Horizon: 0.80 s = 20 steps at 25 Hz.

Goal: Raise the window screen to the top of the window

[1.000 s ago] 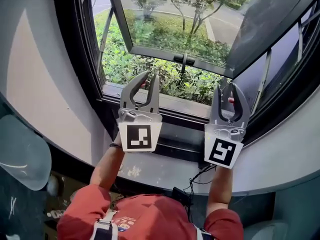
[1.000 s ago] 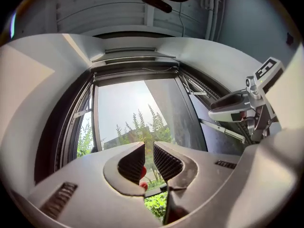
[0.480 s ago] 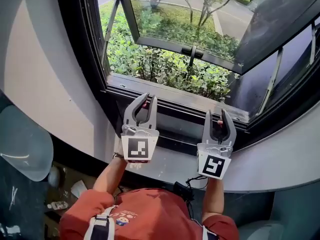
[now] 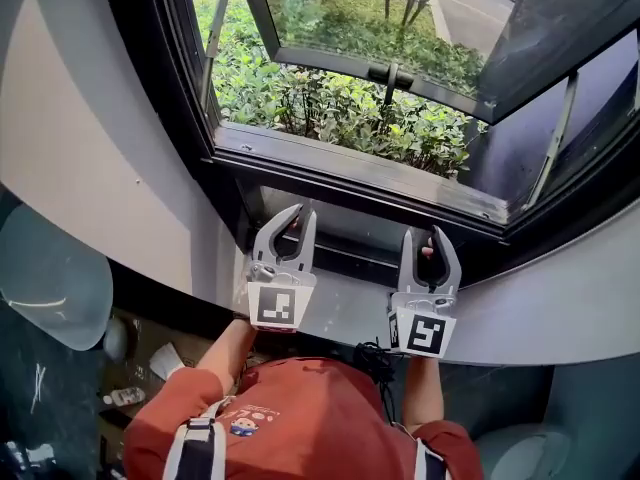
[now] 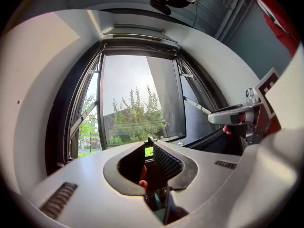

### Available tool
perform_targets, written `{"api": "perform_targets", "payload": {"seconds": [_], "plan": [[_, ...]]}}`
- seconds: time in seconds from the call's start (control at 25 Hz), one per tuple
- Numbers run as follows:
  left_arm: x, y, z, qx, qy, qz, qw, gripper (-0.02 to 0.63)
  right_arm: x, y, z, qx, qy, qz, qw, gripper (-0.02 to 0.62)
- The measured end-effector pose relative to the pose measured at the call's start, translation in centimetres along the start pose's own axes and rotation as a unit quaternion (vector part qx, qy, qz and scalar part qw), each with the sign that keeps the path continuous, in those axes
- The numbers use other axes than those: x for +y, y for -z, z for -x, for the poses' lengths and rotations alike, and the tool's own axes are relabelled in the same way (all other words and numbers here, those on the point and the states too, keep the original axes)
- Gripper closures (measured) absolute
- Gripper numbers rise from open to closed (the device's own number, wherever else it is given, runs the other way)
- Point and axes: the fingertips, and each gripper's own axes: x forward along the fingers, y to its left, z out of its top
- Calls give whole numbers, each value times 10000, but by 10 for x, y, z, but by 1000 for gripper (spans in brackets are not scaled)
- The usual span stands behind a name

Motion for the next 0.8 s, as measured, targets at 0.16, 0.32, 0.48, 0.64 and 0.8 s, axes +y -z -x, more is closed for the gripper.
{"api": "perform_targets", "payload": {"seconds": [0.16, 0.32, 0.48, 0.64, 0.8], "plan": [[-4, 14, 18, 78, -16, 12, 10000, 552, 5, 15, 14, 182, 50, -165, 9997, 437], [-1, 28, 31, 226, -119, 178, 9995, 551, 8, 29, 28, 305, 144, -310, 9989, 437], [2, 37, 40, 331, -180, 307, 9988, 551, 9, 42, 39, 500, 188, -386, 9978, 437], [6, 40, 46, 400, -267, 293, 9984, 552, -1, 47, 46, 571, 275, -438, 9970, 437], [8, 41, 48, 412, -281, 277, 9984, 552, -4, 47, 47, 585, 308, -369, 9971, 437]]}}
